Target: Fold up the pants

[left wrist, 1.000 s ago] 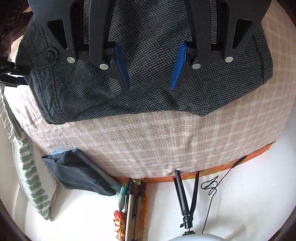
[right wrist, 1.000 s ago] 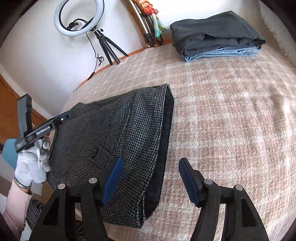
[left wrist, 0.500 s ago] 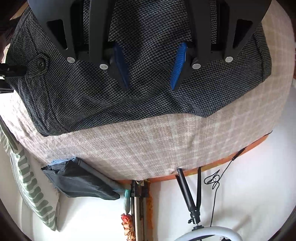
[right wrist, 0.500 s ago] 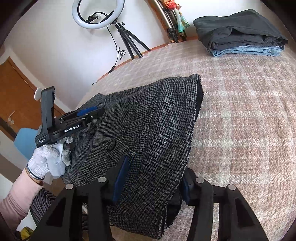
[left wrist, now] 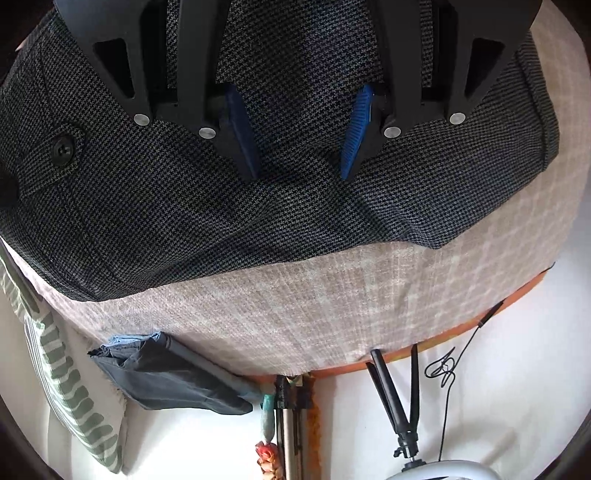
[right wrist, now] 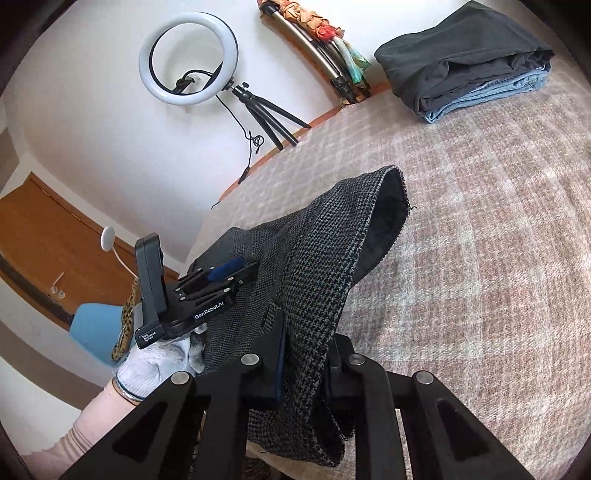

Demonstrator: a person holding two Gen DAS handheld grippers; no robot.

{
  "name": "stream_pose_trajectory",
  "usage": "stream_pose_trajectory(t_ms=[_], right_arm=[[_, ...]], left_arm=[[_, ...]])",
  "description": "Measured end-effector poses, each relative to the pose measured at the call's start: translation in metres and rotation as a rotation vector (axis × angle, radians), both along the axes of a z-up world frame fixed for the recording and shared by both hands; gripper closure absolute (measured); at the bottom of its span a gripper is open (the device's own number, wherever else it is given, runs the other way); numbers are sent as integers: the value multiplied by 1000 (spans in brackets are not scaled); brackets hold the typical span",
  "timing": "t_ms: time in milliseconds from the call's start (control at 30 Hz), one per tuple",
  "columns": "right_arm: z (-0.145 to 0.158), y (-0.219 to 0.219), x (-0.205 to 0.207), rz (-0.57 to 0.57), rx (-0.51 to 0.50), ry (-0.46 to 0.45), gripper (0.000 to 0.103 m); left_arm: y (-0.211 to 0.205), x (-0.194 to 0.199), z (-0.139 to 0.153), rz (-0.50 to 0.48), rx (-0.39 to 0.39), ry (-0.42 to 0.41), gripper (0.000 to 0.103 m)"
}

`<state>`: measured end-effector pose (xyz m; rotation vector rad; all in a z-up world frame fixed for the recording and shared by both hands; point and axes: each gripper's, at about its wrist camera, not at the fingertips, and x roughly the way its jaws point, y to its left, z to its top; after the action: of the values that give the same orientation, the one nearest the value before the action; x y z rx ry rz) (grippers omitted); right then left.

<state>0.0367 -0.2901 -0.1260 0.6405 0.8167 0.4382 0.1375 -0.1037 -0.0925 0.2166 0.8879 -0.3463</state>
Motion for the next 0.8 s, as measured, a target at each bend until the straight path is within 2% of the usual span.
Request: stream_pose_trajectory(t_ms=[100,200,300,367,433,600,733,800], right_arm=[[9,2,1,-2,17,-10,90],[21,12,0,5,-37,-29,90],[31,20,0,12,-59,-33,90],[41,28,0,15,-77,-43,90],[53,39,3,26,-95,-54,90],[85,75,5,72,-160,-109,90],[104,116,8,131,-251,-161,90],[108,138,13,164,-267,-167,90]], left_arm=[[6,-11,16,6,-42,-25,58],[8,-23,24,-2,-42,-51,58],[4,-21,6,-22,-10,4,58],[6,-18,-5,-13,-17,51,58],[15,-19,4,6,-38,54,58],[75,-30,57,129,-187,-30,58],[132,-43,88,247,-186,-141,58],[160,-47,94,308,-204,-158,58]])
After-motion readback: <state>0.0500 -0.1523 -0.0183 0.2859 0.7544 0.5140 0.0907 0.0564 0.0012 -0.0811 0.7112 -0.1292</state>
